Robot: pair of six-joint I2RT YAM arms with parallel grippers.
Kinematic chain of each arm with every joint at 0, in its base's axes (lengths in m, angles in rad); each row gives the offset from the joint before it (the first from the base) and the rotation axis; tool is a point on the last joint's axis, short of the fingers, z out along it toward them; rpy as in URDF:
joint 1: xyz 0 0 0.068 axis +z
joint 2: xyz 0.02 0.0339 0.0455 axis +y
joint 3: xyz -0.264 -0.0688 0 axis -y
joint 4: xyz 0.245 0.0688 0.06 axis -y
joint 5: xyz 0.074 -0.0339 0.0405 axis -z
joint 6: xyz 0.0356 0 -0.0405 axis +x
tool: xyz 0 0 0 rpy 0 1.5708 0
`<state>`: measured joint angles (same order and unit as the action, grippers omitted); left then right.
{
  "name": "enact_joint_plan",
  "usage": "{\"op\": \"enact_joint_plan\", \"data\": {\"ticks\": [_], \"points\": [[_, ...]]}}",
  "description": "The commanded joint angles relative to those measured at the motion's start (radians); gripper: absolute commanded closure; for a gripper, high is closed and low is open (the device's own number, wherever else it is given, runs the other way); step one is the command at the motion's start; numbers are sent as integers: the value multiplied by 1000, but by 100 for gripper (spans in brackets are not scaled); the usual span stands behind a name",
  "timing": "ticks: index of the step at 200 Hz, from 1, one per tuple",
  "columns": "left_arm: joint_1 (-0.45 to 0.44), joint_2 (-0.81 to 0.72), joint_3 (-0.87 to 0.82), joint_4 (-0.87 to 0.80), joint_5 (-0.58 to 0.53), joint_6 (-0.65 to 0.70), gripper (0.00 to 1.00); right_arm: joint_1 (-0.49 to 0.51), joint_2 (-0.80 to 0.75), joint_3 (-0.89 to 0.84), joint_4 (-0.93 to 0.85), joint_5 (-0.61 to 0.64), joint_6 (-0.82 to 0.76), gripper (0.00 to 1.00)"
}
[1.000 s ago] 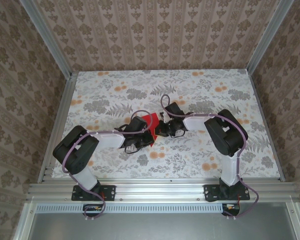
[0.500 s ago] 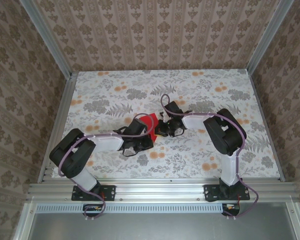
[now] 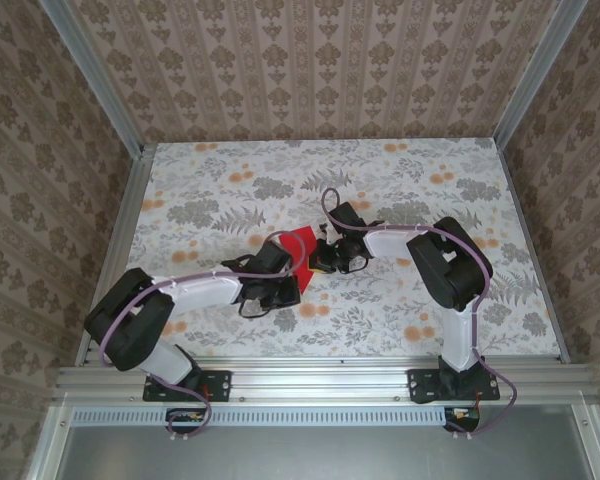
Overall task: Fold a paper plane with a square sheet of paper (pick it up from the middle)
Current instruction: Third fold the triangle at the center of the table.
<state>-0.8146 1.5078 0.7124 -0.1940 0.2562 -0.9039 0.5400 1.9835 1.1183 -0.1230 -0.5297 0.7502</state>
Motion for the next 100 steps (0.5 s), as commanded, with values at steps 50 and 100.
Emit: {"op": "enact_joint_plan", "data": {"ticks": [50, 100], "points": [[25, 152, 109, 50, -26, -21, 100, -5, 67, -27, -55, 114, 37, 98], [18, 138, 36, -25, -29, -45, 100, -5, 57, -23, -65, 112, 37, 98]]}}
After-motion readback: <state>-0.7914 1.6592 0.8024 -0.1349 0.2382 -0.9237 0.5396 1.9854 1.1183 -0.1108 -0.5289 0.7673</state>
